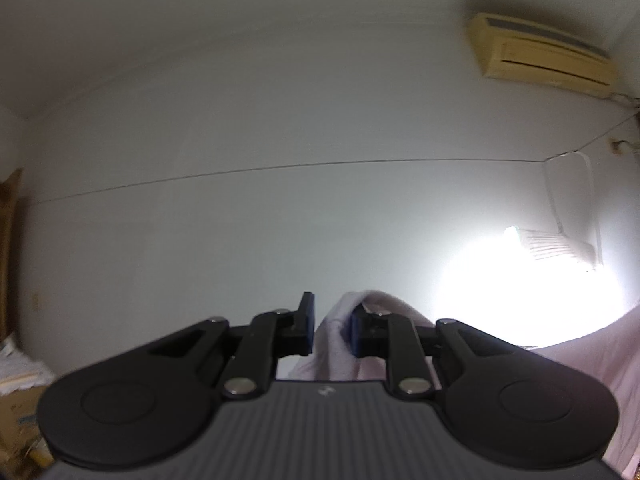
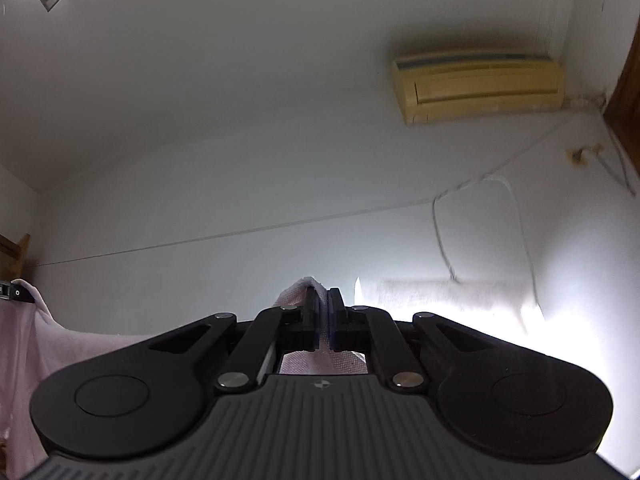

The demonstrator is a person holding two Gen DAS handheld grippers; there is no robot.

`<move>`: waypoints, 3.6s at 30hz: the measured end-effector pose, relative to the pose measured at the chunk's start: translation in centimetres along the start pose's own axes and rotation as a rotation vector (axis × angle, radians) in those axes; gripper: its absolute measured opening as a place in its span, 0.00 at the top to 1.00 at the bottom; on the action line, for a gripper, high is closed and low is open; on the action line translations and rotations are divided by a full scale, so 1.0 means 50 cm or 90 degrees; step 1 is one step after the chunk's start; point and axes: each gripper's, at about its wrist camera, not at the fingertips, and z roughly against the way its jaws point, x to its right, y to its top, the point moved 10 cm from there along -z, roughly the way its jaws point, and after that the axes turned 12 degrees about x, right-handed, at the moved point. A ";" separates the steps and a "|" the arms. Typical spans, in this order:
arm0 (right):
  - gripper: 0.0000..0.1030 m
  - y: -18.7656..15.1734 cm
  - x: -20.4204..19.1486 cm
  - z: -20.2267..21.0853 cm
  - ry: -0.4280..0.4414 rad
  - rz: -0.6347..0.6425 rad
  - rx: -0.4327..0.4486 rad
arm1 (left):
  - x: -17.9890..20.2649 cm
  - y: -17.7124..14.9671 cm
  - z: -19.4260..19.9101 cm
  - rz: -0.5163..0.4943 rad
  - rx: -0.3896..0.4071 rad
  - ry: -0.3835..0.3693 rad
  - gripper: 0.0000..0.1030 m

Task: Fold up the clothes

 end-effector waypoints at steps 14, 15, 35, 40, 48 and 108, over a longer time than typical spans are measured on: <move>0.96 -0.495 0.054 -0.148 -0.072 0.076 -0.290 | 0.028 -0.533 -0.275 -0.113 -0.284 -0.011 0.77; 0.96 -0.555 0.061 -0.149 -0.079 0.088 -0.316 | 0.031 -0.594 -0.290 -0.117 -0.310 -0.010 0.77; 0.57 -1.208 0.241 -0.063 -0.164 0.352 -0.728 | 0.131 -1.173 -0.357 -0.153 -0.598 -0.194 0.47; 0.36 -1.082 0.190 -0.001 -0.225 0.114 -0.678 | 0.066 -1.134 -0.274 -0.094 -0.614 -0.214 0.40; 0.35 -0.998 0.184 0.243 -0.210 -0.005 -0.776 | -0.031 -1.119 0.015 0.044 -0.748 -0.228 0.39; 0.70 -0.779 0.090 0.609 0.022 -0.154 -0.854 | -0.067 -0.943 0.358 -0.009 -0.738 0.045 0.89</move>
